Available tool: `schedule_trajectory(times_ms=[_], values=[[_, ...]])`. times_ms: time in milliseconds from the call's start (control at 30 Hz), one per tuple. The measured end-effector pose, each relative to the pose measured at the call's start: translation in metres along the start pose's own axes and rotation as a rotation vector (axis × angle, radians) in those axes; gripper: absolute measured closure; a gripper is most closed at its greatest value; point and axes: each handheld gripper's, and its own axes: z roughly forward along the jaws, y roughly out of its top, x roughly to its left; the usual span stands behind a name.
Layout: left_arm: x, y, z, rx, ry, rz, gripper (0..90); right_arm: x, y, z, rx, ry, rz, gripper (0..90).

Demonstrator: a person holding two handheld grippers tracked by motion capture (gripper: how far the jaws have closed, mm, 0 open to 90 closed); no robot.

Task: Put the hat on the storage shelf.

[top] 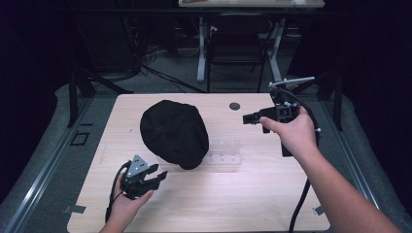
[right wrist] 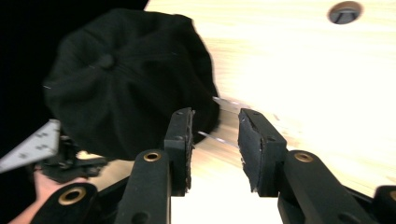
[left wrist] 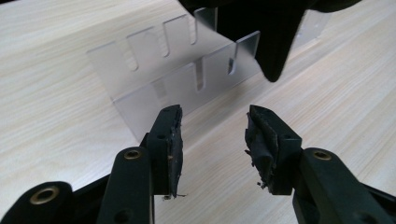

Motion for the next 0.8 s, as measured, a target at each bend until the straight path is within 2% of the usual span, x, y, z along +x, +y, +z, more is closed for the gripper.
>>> schedule_trajectory(times_ms=[100,200,333,400,600,667,700,733,800], values=[[0.003,-0.002,0.001,0.005,0.001,-0.006,54.9,-0.005,-0.006,0.0,0.004,-0.011,0.0,64.4],[0.008,-0.005,0.001,0.003,-0.001,-0.029,53.3,-0.016,-0.017,0.0,0.0,-0.034,-0.001,63.0],[0.012,-0.009,0.003,0.0,-0.001,-0.049,52.5,-0.027,-0.027,0.002,-0.007,-0.041,-0.001,59.8],[0.013,-0.011,0.003,0.017,-0.01,-0.053,52.5,-0.032,-0.033,0.005,-0.014,-0.038,-0.008,56.8],[0.014,-0.014,0.005,0.021,-0.004,-0.052,52.8,-0.04,-0.047,0.01,-0.033,-0.052,-0.048,50.5],[0.015,-0.014,0.004,0.028,-0.004,-0.054,52.7,-0.042,-0.054,0.012,-0.028,-0.09,-0.065,48.7],[0.015,-0.015,0.005,0.022,-0.007,-0.059,52.7,-0.041,-0.058,0.013,-0.02,-0.136,-0.097,48.2],[0.015,-0.016,0.006,0.023,-0.008,-0.061,52.7,-0.041,-0.062,0.014,-0.039,-0.142,-0.108,48.1],[0.015,-0.016,0.006,0.026,-0.009,-0.061,52.7,-0.042,-0.066,0.015,-0.04,-0.126,-0.103,47.9]])
